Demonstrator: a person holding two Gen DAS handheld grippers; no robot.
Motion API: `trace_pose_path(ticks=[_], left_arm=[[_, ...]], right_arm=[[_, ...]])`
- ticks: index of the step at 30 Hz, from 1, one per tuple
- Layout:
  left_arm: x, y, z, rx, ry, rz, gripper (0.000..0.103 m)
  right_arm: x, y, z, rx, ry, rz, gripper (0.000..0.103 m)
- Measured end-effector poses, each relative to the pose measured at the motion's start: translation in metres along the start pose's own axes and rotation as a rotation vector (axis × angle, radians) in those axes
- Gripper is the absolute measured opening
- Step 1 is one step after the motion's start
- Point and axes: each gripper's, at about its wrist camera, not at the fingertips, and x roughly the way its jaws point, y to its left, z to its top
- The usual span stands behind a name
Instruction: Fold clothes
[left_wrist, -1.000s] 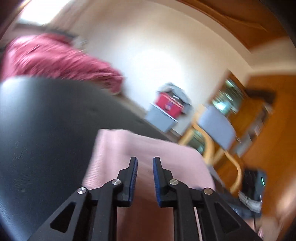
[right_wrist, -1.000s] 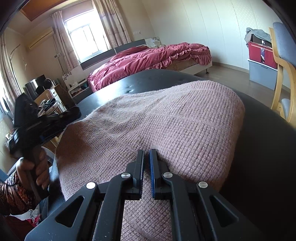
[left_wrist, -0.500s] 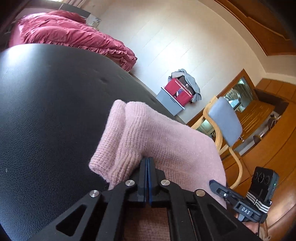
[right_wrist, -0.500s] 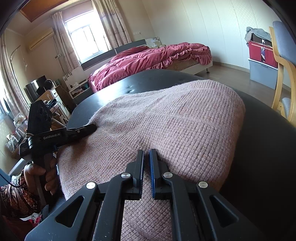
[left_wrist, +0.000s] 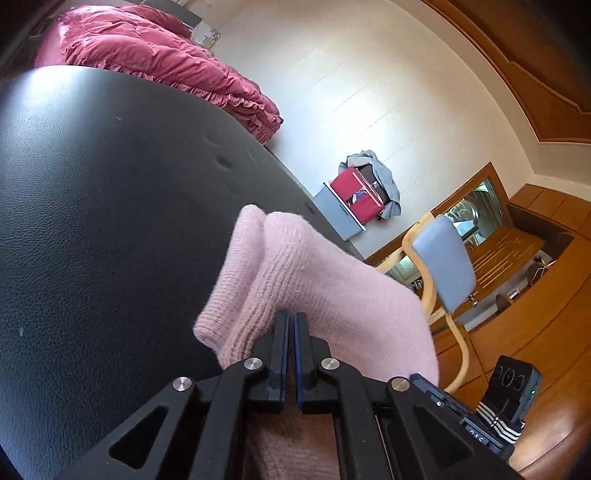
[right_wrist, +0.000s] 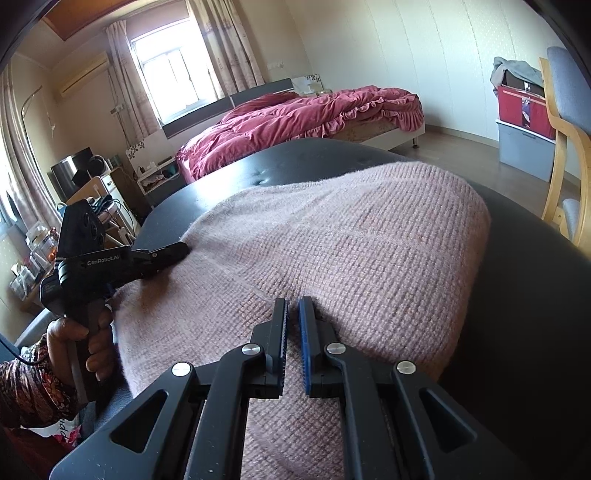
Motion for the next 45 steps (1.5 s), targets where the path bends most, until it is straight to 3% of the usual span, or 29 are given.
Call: trace_pose_path(ticks=[2,4,7,10,13,17,23,25,34,45], left_arm=[[-0.017,-0.019,-0.001,0.045,-0.077,-0.002,0.016],[-0.025,-0.043,-0.003,0.147,-0.122,0.030,0.016],[-0.007,-0.079,-0.005,0.344,-0.093,0.076,0.017],[0.018,-0.083,-0.004,0.405,-0.054,0.164,0.017],[0.035,-0.049,0.002,0.297,-0.006,0.225,0.017],[0.034,-0.005,0.013,0.092,0.013,0.118,0.002],[0.039,-0.009,0.011,0.123,0.020,0.130,0.002],[0.039,-0.008,0.011,0.116,0.017,0.125,0.002],[0.034,-0.015,0.008,0.146,-0.008,0.143,0.005],[0.034,-0.024,0.006,0.196,-0.008,0.182,0.005]], right_arm=[[-0.017,0.003,0.005,0.013,-0.075,0.020,0.008],[-0.030,0.004,0.009,0.024,-0.130,0.007,0.008],[-0.034,-0.003,0.008,0.041,-0.150,-0.117,0.009],[-0.029,-0.015,0.004,0.086,-0.132,-0.118,0.009],[-0.028,-0.023,0.001,0.110,-0.132,-0.101,0.008],[-0.024,-0.035,-0.003,0.184,-0.129,-0.047,0.004],[-0.015,-0.077,-0.015,0.436,-0.137,0.088,0.000],[-0.014,-0.079,-0.015,0.451,-0.145,0.097,0.000],[-0.039,-0.013,0.011,0.102,-0.207,-0.308,0.002],[-0.007,-0.051,0.021,0.199,-0.123,-0.326,0.000]])
